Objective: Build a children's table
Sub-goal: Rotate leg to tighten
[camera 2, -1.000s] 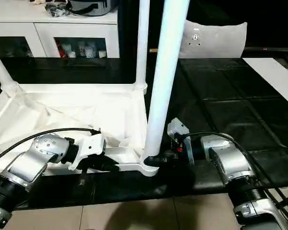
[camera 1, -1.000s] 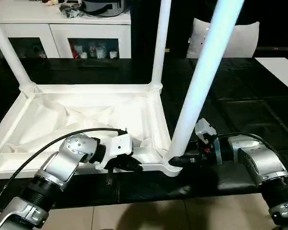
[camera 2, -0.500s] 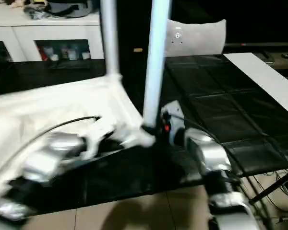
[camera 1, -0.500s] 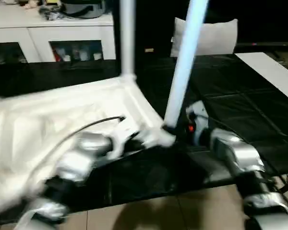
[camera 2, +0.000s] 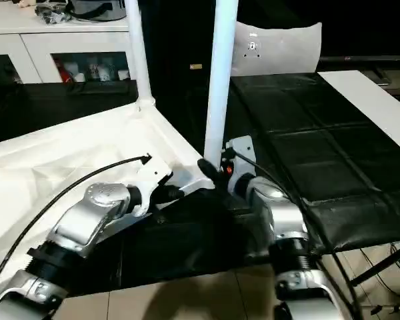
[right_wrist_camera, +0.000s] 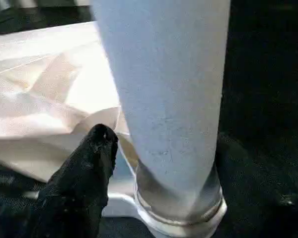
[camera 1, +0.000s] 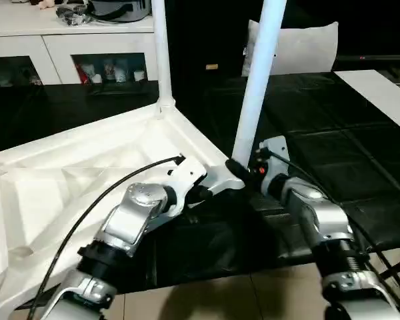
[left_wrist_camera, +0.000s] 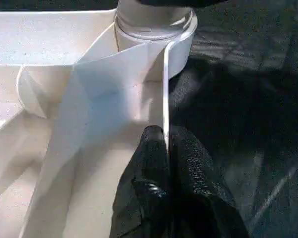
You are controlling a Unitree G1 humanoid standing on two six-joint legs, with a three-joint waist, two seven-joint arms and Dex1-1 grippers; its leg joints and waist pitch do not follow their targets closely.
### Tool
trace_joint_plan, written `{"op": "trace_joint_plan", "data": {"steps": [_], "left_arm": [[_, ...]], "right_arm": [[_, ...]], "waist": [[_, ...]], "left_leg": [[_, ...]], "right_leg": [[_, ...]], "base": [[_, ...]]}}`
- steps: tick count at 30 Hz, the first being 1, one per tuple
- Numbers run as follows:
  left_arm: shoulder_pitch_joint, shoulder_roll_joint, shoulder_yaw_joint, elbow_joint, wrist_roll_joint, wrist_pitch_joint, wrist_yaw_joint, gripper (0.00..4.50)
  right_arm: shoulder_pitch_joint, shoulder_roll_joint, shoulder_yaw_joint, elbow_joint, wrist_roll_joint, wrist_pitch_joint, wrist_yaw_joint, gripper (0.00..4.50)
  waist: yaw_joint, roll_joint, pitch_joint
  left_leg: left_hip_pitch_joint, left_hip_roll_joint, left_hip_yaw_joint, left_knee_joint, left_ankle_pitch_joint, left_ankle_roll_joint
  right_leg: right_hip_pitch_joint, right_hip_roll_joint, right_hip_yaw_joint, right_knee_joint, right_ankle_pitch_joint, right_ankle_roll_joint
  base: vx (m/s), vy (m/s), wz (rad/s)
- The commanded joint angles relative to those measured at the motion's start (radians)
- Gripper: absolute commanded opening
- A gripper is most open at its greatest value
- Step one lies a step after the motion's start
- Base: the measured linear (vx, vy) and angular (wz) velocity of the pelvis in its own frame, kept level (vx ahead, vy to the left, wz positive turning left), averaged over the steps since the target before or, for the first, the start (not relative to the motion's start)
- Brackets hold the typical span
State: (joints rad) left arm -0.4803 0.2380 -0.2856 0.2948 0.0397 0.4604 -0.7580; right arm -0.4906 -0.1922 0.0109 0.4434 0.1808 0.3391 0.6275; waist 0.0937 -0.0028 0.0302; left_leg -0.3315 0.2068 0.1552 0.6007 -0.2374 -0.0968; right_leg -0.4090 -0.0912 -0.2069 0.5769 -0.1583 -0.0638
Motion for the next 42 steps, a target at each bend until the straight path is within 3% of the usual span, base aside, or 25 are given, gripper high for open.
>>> {"op": "trace_joint_plan", "data": {"steps": [1,6,8,10,15,19,21,23,24,27,37,42], "left_arm": [[0.007,0.050,-0.014,-0.015,-0.010,-0.080,-0.083,0.00],[0.007,0.081,-0.028,-0.006,-0.005,-0.111,-0.121,0.00],[0.012,0.149,-0.066,-0.005,-0.004,-0.180,-0.229,0.00],[0.015,0.178,-0.082,-0.004,-0.007,-0.226,-0.285,0.00],[0.024,0.238,-0.119,-0.019,-0.017,-0.290,-0.414,0.00],[0.025,0.270,-0.146,-0.030,-0.027,-0.321,-0.481,0.00],[0.022,0.286,-0.161,-0.027,-0.023,-0.342,-0.515,0.00],[0.019,0.293,-0.165,-0.020,-0.019,-0.355,-0.527,0.00],[0.015,0.296,-0.165,-0.011,-0.017,-0.366,-0.534,0.00],[0.010,0.296,-0.162,-0.003,-0.016,-0.373,-0.541,0.00],[0.014,0.285,-0.153,0.002,-0.036,-0.353,-0.536,0.00],[0.034,0.248,-0.115,-0.026,-0.086,-0.263,-0.503,0.00]], "right_arm": [[0.021,-0.064,0.034,-0.039,-0.003,-0.037,0.134,3.53],[0.026,-0.099,0.045,-0.053,0.003,-0.050,0.198,3.89],[0.044,-0.177,0.089,-0.096,0.019,-0.066,0.357,3.99],[0.050,-0.214,0.112,-0.103,0.024,-0.081,0.425,3.99],[0.042,-0.264,0.137,-0.091,0.028,-0.109,0.547,3.99],[0.046,-0.295,0.163,-0.101,0.052,-0.098,0.641,3.99],[0.049,-0.311,0.174,-0.112,0.076,-0.068,0.695,3.83],[0.052,-0.319,0.181,-0.119,0.089,-0.045,0.724,3.55],[0.055,-0.325,0.190,-0.123,0.097,-0.029,0.750,3.46],[0.058,-0.325,0.196,-0.122,0.095,-0.024,0.768,3.33],[0.069,-0.319,0.206,-0.131,0.104,-0.013,0.779,2.49],[0.085,-0.271,0.155,-0.160,0.151,0.020,0.709,2.21]], "waist": [[0.009,-0.006,-0.061],[0.011,-0.005,-0.062],[0.014,-0.011,-0.063],[0.018,-0.009,-0.062],[0.031,-0.014,-0.058],[0.046,-0.015,-0.061],[0.051,-0.020,-0.060],[0.053,-0.018,-0.060],[0.052,-0.024,-0.059],[0.054,-0.025,-0.060],[0.056,-0.025,-0.060],[0.059,-0.023,-0.059]], "left_leg": [[-0.018,0.026,-0.001,-0.060,-0.024,0.086],[-0.018,0.030,-0.004,-0.060,-0.009,0.088],[-0.019,0.031,-0.004,-0.059,-0.006,0.101],[-0.017,0.033,-0.003,-0.058,-0.002,0.110],[-0.011,0.036,-0.001,-0.062,-0.028,0.093],[-0.008,0.041,0.000,-0.062,-0.027,0.087],[-0.010,0.039,0.001,-0.061,-0.021,0.090],[-0.012,0.040,0.000,-0.061,-0.022,0.087],[-0.013,0.038,0.001,-0.061,-0.028,0.082],[-0.013,0.037,0.000,-0.061,-0.028,0.071],[-0.011,0.037,0.000,-0.062,-0.032,0.058],[-0.010,0.039,-0.001,-0.063,-0.041,0.047]], "right_leg": [[0.082,-0.078,0.080,-0.075,-0.293,0.002],[0.081,-0.077,0.080,-0.068,-0.272,-0.015],[0.082,-0.078,0.082,-0.065,-0.260,-0.015],[0.080,-0.078,0.085,-0.062,-0.253,-0.016],[0.076,-0.079,0.084,-0.068,-0.312,-0.018],[0.075,-0.082,0.088,-0.063,-0.293,-0.030],[0.077,-0.080,0.087,-0.062,-0.284,-0.031],[0.077,-0.080,0.086,-0.063,-0.291,-0.026],[0.078,-0.080,0.085,-0.066,-0.306,-0.016],[0.077,-0.080,0.084,-0.068,-0.323,0.000],[0.078,-0.080,0.083,-0.069,-0.320,-0.001],[0.078,-0.081,0.081,-0.071,-0.328,-0.002]], "base": [[0.000,0.000,0.00],[0.000,0.000,0.00],[0.000,0.000,0.00],[0.000,0.000,0.00],[0.000,0.000,0.00],[0.000,0.000,0.00],[0.000,0.000,0.00],[0.000,0.000,0.00],[0.000,0.000,0.00],[0.000,0.000,0.00],[0.000,0.000,0.00],[0.000,0.000,0.00]]}}
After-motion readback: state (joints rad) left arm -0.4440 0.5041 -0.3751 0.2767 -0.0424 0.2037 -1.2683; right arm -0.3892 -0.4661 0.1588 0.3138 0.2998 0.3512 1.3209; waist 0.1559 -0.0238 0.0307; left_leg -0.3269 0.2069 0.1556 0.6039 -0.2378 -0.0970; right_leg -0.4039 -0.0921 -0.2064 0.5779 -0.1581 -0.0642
